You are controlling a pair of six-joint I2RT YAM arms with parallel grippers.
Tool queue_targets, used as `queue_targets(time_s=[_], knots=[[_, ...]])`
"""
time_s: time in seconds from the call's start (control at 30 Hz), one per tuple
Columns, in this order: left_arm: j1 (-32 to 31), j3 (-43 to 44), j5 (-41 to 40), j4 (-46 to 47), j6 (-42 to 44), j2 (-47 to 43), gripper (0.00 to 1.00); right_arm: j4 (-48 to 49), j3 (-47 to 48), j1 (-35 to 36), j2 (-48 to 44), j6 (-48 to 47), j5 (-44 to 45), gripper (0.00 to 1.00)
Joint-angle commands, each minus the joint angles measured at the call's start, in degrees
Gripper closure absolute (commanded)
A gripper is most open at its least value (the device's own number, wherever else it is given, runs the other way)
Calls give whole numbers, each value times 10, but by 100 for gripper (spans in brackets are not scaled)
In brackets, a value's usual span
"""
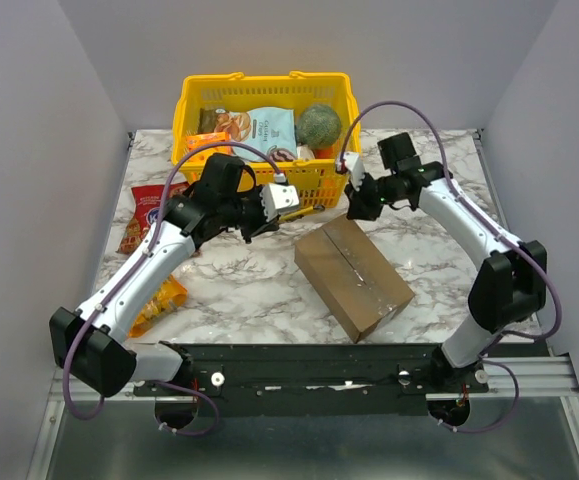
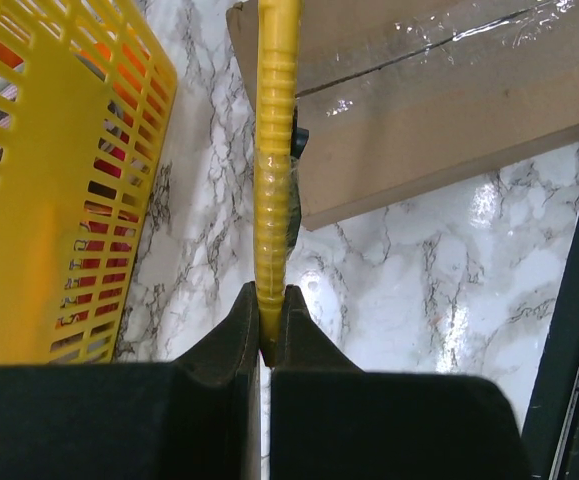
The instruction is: Unpack the express box
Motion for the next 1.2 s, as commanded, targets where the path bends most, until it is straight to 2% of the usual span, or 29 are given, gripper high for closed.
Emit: queue_targets(time_s=[0.0, 0.1, 0.13, 0.23, 0.43, 0.67, 0.8, 0.9, 0.93, 1.0, 1.03, 1.13, 1.17], knots=[[2, -9, -10, -14, 32, -17, 100, 1, 34, -38, -98, 47, -87, 84], [1, -8, -6, -3, 42, -12, 100, -15, 23, -42, -146, -3, -148, 73], [1, -7, -4, 0, 45, -9, 100, -9, 17, -42, -172, -16, -179, 60], [0, 3, 5, 12, 45, 6, 100, 45, -10, -42, -206, 10, -213, 35], [-17, 30, 36, 28, 54, 38, 100, 48, 12, -15, -191, 13, -247, 31], [-30, 46, 66, 86, 17, 60, 100, 26, 53, 4, -151, 2, -258, 31], [-30, 41, 74, 133, -3, 64, 100, 22, 61, 7, -143, -5, -264, 35], [-33, 45, 87, 145, -20, 73, 100, 7, 73, 8, -132, -6, -270, 50], [-33, 46, 89, 149, -24, 76, 100, 3, 76, 8, -129, -5, -271, 61], [-34, 45, 93, 158, -31, 79, 100, 3, 79, 8, -127, 1, -269, 70], [-34, 44, 93, 160, -32, 79, 100, 3, 80, 9, -127, 1, -267, 78], [-34, 42, 89, 167, -38, 82, 100, -3, 84, 8, -127, 2, -258, 92], [-34, 42, 83, 169, -42, 83, 95, -6, 86, 8, -127, 1, -250, 93]])
